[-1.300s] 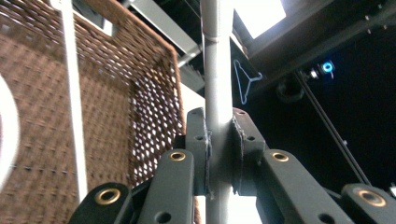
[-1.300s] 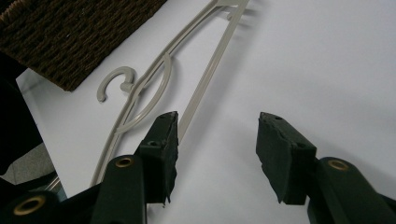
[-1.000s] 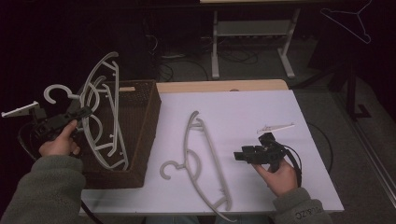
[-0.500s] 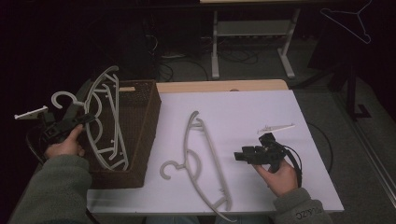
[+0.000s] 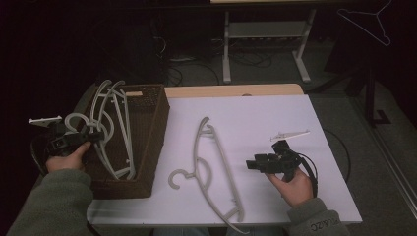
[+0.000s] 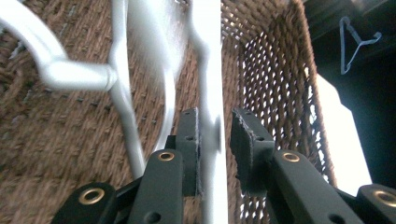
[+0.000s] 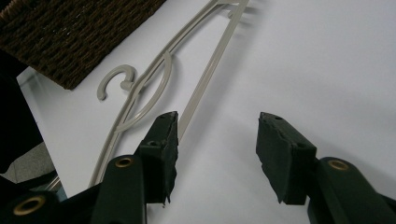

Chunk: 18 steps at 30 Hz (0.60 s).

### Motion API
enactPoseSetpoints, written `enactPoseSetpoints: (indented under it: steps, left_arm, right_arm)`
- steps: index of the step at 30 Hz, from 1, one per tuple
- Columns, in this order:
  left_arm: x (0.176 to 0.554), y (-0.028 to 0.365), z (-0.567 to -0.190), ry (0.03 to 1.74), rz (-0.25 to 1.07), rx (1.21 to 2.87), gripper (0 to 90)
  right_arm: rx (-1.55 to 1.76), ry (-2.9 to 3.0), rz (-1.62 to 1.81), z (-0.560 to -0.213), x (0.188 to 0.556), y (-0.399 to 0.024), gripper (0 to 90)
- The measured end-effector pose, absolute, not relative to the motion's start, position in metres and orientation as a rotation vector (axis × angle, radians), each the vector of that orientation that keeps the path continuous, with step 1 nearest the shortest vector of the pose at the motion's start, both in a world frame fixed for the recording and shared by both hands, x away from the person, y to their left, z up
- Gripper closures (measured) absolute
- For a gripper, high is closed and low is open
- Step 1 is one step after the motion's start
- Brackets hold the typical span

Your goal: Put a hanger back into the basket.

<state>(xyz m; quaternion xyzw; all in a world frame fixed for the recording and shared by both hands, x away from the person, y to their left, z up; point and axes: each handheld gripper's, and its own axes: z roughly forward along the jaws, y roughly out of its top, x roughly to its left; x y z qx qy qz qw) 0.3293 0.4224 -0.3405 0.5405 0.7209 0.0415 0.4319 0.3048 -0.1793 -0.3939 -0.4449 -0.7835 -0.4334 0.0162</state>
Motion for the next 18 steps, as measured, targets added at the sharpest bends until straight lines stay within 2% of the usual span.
enactPoseSetpoints:
  steps: [7, 18]
  left_arm:
    - [0.322, 0.425, -0.329, 1.785, 0.130, 1.376, 68.9]
    - [0.311, 0.398, -0.320, 1.674, 0.147, 1.482, 64.9]
  right_arm:
    - [-1.387, -2.436, -1.340, -0.394, 0.305, -0.177, 47.3]
    - [-1.369, -2.450, -1.345, -0.395, 0.308, -0.177, 44.6]
